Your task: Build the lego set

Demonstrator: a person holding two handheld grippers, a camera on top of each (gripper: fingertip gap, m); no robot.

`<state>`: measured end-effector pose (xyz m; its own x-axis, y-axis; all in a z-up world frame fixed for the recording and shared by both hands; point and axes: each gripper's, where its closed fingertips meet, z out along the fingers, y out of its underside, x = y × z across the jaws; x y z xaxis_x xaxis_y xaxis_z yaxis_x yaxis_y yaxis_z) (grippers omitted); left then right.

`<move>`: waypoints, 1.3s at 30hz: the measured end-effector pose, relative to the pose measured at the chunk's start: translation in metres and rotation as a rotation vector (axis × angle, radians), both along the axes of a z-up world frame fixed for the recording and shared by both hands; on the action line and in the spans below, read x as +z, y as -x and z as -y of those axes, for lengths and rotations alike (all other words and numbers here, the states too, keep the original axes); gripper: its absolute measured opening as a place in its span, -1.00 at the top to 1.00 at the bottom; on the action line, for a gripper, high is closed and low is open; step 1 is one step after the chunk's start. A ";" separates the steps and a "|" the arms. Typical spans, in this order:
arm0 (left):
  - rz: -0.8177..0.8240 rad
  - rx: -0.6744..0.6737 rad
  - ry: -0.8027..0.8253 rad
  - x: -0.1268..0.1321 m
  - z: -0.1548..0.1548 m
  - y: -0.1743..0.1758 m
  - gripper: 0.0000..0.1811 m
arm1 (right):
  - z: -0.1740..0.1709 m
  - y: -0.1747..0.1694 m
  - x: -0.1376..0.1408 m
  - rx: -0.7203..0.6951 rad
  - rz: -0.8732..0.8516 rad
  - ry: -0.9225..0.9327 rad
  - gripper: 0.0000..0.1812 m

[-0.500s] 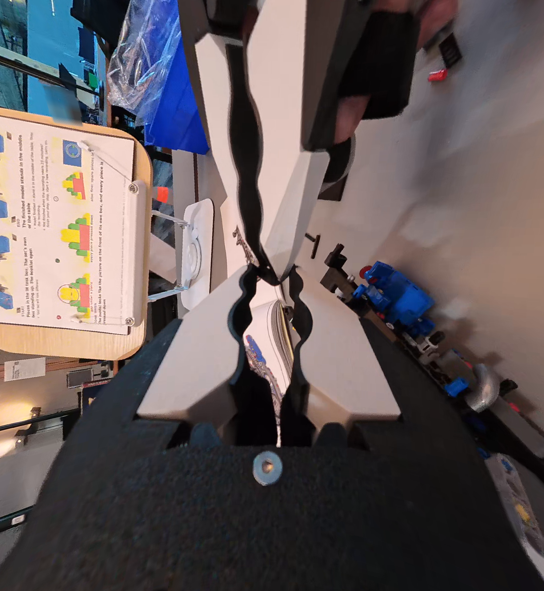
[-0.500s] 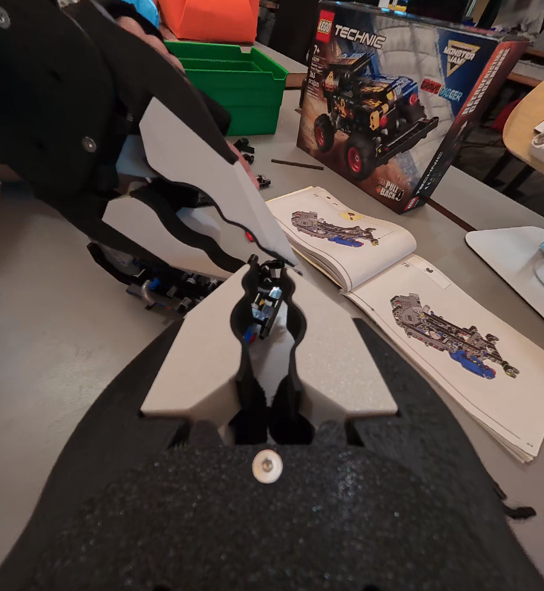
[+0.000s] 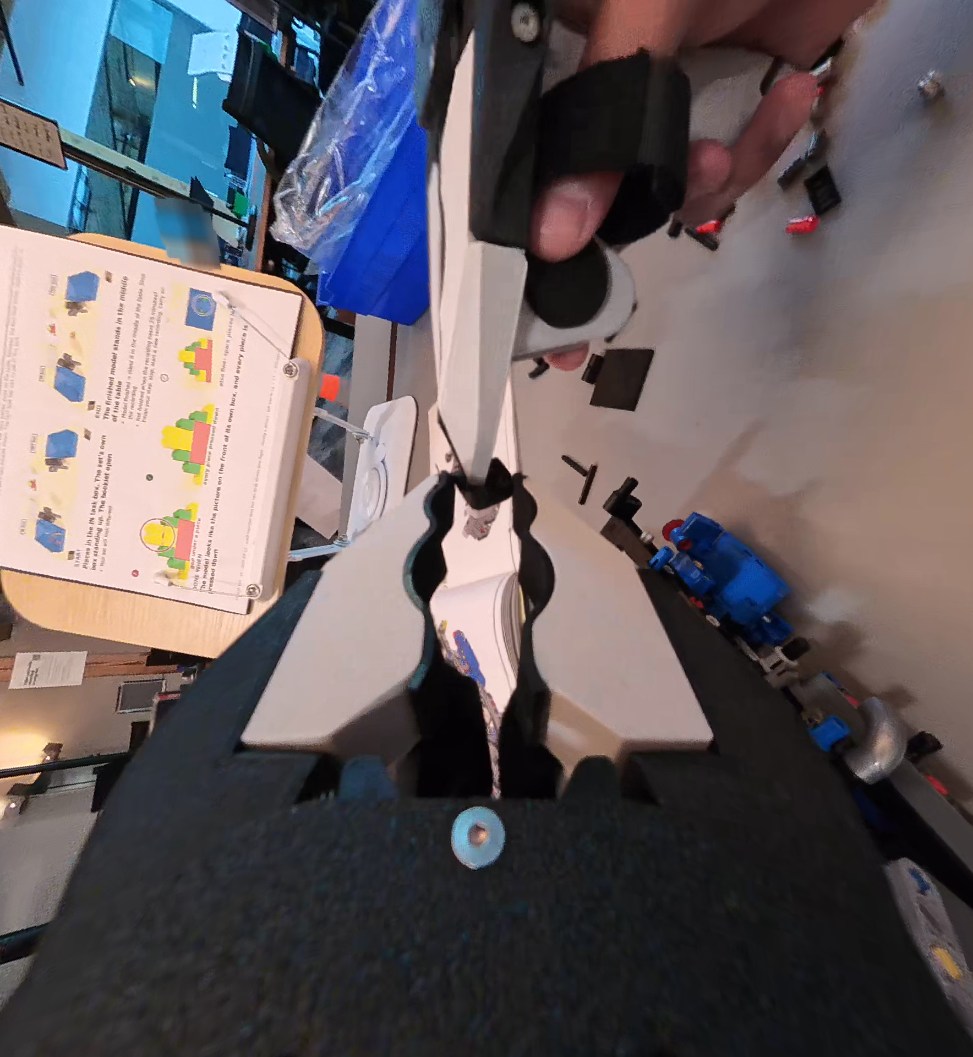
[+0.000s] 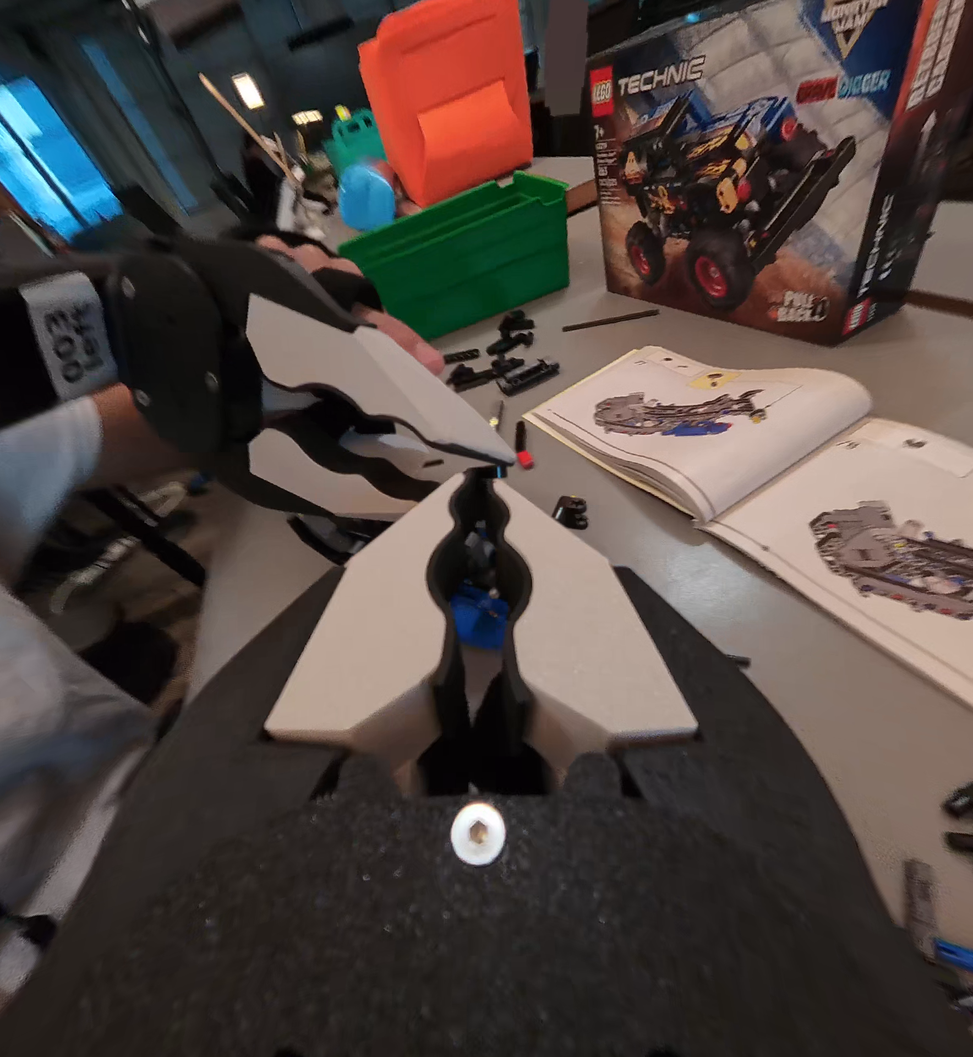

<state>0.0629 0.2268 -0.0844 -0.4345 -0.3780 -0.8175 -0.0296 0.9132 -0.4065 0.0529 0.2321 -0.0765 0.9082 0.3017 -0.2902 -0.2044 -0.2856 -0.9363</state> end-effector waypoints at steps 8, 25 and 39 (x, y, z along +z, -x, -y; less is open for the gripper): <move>0.083 -0.034 0.050 0.015 0.005 0.001 0.83 | 0.005 -0.002 0.013 0.127 -0.368 -0.026 1.00; 0.019 -0.006 0.001 0.005 0.001 0.001 0.83 | 0.001 0.003 0.001 0.087 -0.118 -0.007 0.93; -0.130 -0.034 0.125 -0.007 0.001 0.006 0.80 | 0.016 -0.007 -0.002 -0.054 0.059 0.034 0.93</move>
